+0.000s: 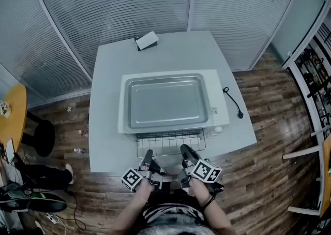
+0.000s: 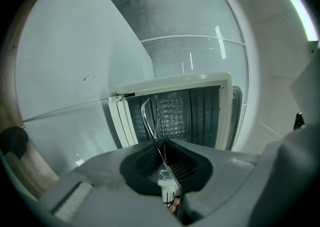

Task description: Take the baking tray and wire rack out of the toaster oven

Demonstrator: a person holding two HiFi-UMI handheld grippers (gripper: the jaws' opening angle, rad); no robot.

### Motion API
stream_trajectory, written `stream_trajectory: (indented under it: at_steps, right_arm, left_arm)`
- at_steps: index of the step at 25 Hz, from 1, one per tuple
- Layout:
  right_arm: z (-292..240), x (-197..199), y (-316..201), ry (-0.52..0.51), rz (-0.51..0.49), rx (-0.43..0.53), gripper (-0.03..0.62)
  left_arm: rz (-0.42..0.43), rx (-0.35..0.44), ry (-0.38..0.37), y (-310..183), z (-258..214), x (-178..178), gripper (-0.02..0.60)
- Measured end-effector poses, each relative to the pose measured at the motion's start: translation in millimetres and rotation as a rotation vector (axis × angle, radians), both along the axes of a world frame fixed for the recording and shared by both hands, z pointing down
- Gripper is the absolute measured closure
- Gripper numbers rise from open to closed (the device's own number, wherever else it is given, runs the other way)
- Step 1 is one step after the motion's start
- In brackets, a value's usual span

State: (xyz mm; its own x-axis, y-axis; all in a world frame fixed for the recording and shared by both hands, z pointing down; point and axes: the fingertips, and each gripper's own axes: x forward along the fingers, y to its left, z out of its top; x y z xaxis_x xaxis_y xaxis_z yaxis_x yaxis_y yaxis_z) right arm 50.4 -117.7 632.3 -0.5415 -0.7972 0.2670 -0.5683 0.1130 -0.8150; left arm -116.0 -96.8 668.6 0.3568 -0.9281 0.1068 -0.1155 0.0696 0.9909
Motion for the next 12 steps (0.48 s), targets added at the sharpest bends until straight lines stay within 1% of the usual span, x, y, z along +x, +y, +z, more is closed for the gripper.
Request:
stream_trajectory:
  at_steps: [2,6,9,12]
  right_arm:
    - [-2,0,7,-0.002,-0.011,0.001,0.576]
    - [-3,3,20,0.005,-0.024,-0.005,0.574]
    - [-5,3,27,0.011,-0.04,-0.006,0.572]
    - [-6,4,38,0.019,-0.053,-0.008,0.572]
  left_arm:
    - [-0.006,0.0,-0.001,8,-1,0,0.574]
    - [-0.013,0.013,-0.027,20,-6,1,0.572]
    - [-0.029,-0.004,-0.012,30,-6,3,0.572]
    - [-0.037,-0.004,-0.004,40,-6,4,0.572]
